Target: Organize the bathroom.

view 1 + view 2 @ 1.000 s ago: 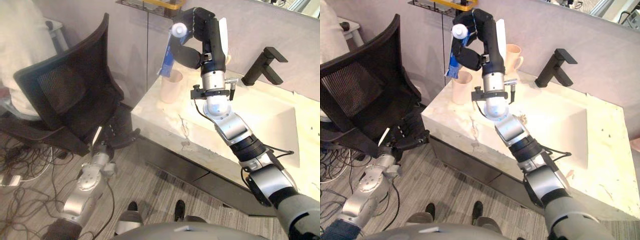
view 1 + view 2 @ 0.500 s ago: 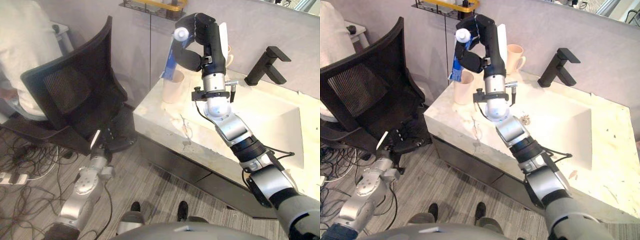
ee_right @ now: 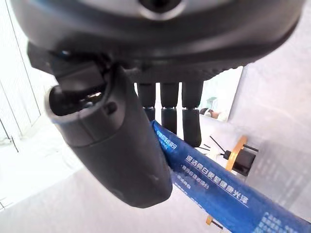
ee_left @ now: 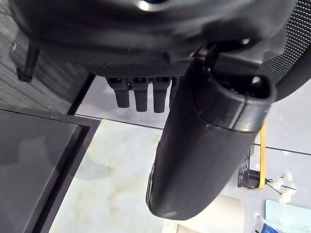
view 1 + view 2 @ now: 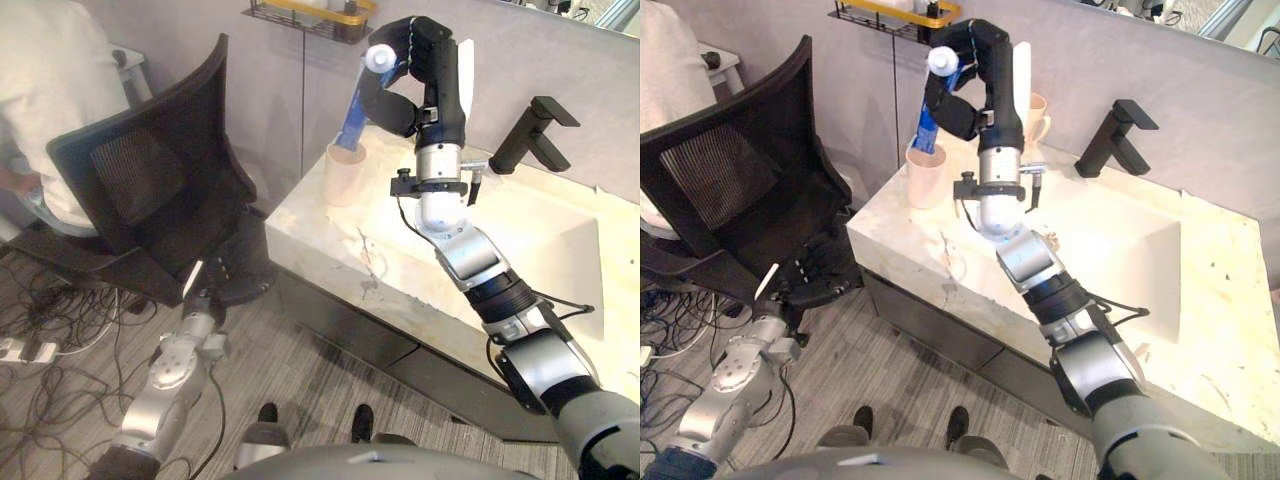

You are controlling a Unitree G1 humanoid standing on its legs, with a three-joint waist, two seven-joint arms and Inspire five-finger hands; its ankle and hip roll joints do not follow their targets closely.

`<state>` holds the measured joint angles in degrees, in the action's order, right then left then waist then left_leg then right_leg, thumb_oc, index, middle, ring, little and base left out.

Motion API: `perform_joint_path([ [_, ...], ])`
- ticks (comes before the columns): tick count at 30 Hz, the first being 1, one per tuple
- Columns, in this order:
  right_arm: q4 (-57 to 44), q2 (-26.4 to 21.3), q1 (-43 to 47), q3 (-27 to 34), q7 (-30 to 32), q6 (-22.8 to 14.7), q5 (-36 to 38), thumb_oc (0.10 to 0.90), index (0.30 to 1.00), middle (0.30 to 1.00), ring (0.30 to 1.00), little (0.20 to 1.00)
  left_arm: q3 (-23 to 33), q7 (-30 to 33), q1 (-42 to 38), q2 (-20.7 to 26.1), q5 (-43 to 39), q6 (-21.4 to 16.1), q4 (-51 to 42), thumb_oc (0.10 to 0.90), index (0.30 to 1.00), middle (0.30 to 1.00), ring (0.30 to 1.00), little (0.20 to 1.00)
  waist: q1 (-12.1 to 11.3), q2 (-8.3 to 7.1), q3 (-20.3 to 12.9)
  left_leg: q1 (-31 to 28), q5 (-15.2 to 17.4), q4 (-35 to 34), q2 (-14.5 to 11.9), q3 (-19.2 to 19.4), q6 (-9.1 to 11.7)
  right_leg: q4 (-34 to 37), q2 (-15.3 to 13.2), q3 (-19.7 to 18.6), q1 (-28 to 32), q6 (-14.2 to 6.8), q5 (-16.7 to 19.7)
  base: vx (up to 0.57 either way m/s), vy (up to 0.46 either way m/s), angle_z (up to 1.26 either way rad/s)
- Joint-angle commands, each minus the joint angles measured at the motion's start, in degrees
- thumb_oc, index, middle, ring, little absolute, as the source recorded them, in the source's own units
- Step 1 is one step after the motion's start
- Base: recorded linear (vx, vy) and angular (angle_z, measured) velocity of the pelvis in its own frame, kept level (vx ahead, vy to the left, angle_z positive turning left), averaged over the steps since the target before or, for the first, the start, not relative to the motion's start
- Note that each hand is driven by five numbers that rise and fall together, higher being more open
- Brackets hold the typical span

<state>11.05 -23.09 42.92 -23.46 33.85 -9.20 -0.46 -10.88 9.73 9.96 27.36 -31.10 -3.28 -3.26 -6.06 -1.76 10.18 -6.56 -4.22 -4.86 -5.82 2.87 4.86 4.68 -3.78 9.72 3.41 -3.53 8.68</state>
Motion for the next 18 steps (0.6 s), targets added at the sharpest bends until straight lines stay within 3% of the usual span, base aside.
perform_joint_path([
  [1, -0.5, -3.6, 8.4, 4.4, 3.5, -7.7, -4.2, 0.4, 0.3, 0.3, 0.3, 0.3, 0.2, -0.7, -2.9, 0.9, 1.0, -4.6, -4.8, 0.8, 0.9, 0.9, 0.9, 0.9, -0.9, 0.3, -3.4, 2.1, 4.9, 5.2, 0.7, -1.7, -0.7, -6.0, 1.9, -0.8, 2.6, 0.8, -12.2, 0.03, -0.066, 0.08],
  [18, 4.1, -4.0, 7.0, 2.7, 6.4, -11.3, -8.7, 0.4, 0.3, 0.3, 0.3, 0.3, 0.8, -2.6, -1.5, 1.4, 0.3, -4.8, -4.0, 0.8, 0.9, 0.9, 0.9, 0.9, -1.1, 2.42, -0.8, 3.9, 3.3, 6.6, -1.4, -3.0, 1.0, -9.3, 1.5, 1.3, 0.5, 2.0, -13.6, 0.02, -0.031, 0.09],
])
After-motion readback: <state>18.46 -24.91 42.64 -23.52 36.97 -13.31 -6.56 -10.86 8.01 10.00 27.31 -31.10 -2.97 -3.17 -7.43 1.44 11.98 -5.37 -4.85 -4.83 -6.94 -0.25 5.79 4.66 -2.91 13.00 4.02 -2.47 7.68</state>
